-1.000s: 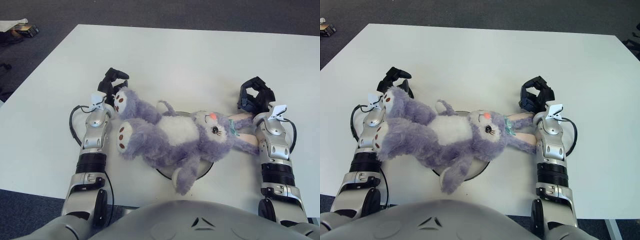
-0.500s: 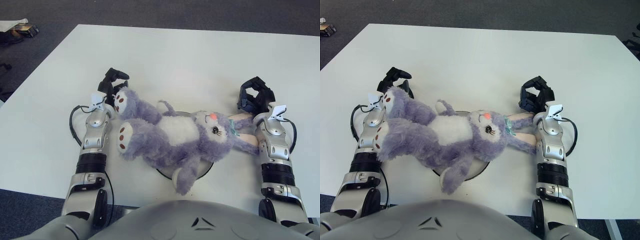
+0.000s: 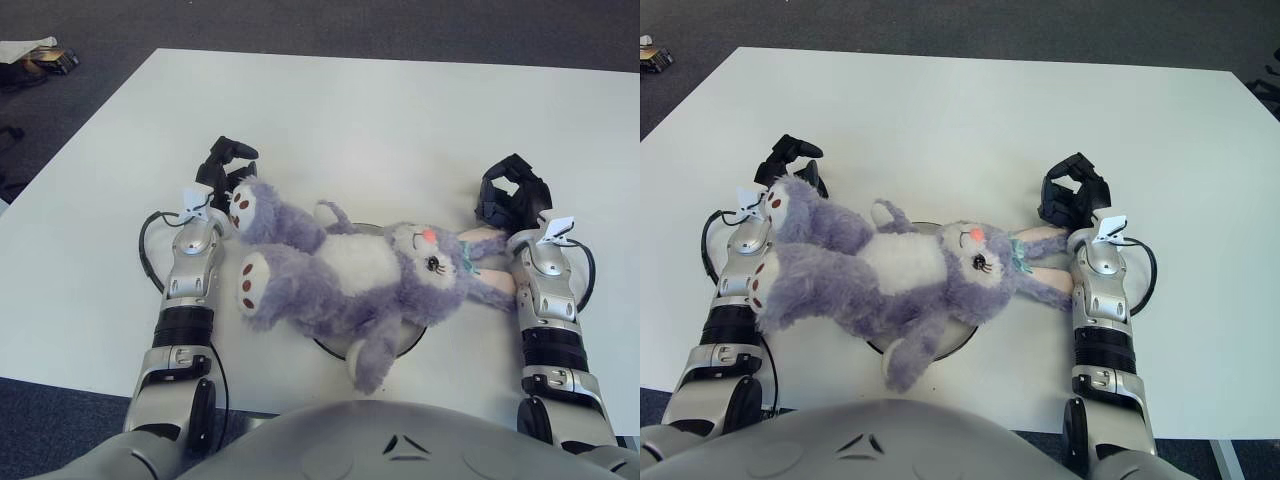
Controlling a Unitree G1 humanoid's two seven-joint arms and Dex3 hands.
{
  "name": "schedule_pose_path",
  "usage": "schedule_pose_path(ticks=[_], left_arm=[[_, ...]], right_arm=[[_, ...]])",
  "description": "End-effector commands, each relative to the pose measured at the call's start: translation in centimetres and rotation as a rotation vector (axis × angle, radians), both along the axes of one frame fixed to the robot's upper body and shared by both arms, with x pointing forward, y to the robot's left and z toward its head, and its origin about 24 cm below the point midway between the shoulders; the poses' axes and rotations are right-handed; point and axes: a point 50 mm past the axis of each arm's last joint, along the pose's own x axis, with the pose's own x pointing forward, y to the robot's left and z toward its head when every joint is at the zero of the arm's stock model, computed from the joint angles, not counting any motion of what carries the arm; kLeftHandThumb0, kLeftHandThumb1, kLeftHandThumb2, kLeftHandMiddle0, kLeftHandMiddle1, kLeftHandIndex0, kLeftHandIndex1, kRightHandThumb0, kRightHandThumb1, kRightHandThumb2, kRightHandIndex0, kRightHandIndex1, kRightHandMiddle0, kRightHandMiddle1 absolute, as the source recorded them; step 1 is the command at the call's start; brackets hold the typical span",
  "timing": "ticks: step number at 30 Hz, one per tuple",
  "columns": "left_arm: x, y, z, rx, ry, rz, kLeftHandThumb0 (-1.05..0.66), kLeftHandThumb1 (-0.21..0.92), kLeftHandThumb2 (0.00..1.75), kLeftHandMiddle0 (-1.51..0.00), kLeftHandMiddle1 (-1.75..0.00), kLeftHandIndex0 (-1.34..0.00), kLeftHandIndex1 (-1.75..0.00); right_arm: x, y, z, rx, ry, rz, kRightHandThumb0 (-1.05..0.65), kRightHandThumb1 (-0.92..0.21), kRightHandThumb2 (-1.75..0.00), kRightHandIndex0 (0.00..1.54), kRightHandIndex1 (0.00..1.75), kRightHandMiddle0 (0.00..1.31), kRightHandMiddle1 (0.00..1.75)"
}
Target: Put the doll into the plate.
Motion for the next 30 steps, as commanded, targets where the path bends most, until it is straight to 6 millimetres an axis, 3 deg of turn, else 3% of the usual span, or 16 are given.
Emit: schedule_pose_path(ticks=[1, 30], left_arm=[[-0.19, 0.1, -0.31, 0.001, 0.016, 0.015, -0.4, 0.61, 0.95, -0.99, -1.75, -0.39, -1.75], [-0.12, 0.12, -0.41, -0.017, 0.017, 0.014, -0.4, 0.59, 0.97, -1.01, -1.75, -0.4, -1.75]], right_arm=[[-0.31, -0.15, -0.78, 0.021, 0.002, -0.008, -0.44, -0.44, -1.17, 1.19, 1.75, 0.52, 1.75], [-0.37, -0.58, -1.14, 0.043, -0.013, -0.032, -0.45, -0.43, -1.18, 1.21, 1.75, 0.53, 1.75]])
